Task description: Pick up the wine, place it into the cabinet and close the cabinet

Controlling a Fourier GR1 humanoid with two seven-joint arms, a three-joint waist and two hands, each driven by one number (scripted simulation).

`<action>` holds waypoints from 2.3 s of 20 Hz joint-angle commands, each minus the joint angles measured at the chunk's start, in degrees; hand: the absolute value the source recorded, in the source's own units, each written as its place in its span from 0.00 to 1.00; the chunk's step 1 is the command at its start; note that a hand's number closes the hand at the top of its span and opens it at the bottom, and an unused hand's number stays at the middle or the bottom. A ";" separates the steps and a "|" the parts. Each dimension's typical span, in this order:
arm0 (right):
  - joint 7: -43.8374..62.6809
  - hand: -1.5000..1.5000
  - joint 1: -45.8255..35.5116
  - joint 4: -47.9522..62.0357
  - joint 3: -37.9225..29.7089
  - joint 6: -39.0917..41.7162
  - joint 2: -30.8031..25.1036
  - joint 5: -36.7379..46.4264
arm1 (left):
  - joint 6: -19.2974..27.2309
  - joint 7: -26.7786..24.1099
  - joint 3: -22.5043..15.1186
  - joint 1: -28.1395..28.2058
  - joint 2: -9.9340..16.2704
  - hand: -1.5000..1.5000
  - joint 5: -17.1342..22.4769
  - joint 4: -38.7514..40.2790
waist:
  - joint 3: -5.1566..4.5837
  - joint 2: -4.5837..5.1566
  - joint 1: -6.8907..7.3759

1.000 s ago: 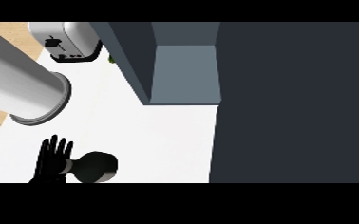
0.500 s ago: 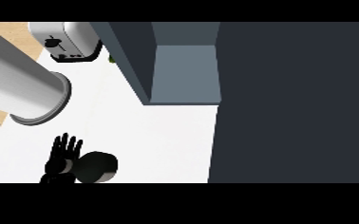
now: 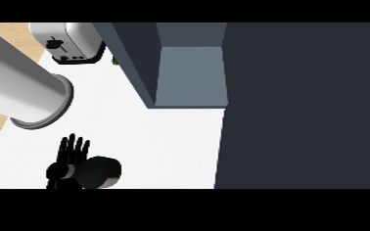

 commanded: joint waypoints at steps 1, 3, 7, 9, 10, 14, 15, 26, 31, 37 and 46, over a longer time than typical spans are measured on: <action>3.10 0.00 0.74 -6.43 -1.42 -0.17 0.09 -5.70 | -5.58 -2.09 1.46 -1.49 1.96 1.00 2.56 4.10 | -0.01 0.01 0.03; 1.86 0.00 4.62 -7.47 -0.59 0.98 0.65 -5.27 | -6.53 -0.23 -0.43 -1.31 1.07 1.00 2.98 2.48 | 0.02 -0.03 -0.15; -2.49 0.00 6.13 -5.14 -0.45 2.80 1.58 -4.64 | -2.97 -2.82 -4.11 -2.60 -0.67 1.00 -3.49 1.60 | 0.04 0.00 -0.15; 2.77 0.00 -0.33 -5.33 -5.71 1.20 -0.66 -8.51 | -4.76 -5.21 -2.64 -2.96 1.76 1.00 -2.89 4.25 | 0.01 0.03 0.06; 3.59 0.00 -1.97 -3.71 -5.45 0.46 -0.15 -8.73 | -3.35 -7.02 -4.84 -1.76 0.65 1.00 -6.20 3.52 | 0.01 0.03 0.13; 1.66 0.00 -1.44 -3.21 -4.10 0.55 0.94 -5.49 | -1.61 -1.08 -2.66 -8.51 5.23 1.00 -6.25 3.97 | 0.02 0.05 -0.11; 4.78 0.00 -0.68 -6.40 -4.01 0.97 0.14 -7.67 | -2.66 -2.25 -0.87 -11.48 7.25 1.00 -6.11 7.85 | -0.01 0.03 -0.52; 0.24 0.00 3.64 -6.00 -5.43 3.89 0.76 -8.33 | 5.22 -9.62 -0.85 -14.68 7.43 1.00 -13.48 6.30 | 0.04 -0.01 -0.16; 0.72 0.00 3.95 -5.35 -4.82 3.13 1.94 -7.95 | 3.04 -7.56 -0.79 -11.64 6.74 1.00 -9.60 -3.55 | 0.07 -0.10 0.10; 4.78 0.00 -1.09 -5.78 -3.21 0.91 2.22 -5.22 | 3.62 7.28 -6.45 -7.87 4.48 1.00 -7.05 -19.98 | 0.05 -0.18 0.38; 2.84 0.00 -1.77 -2.69 -4.50 2.34 2.08 -6.37 | 11.98 18.20 -14.32 -9.53 0.18 1.00 -13.50 -31.06 | 0.02 -0.01 0.18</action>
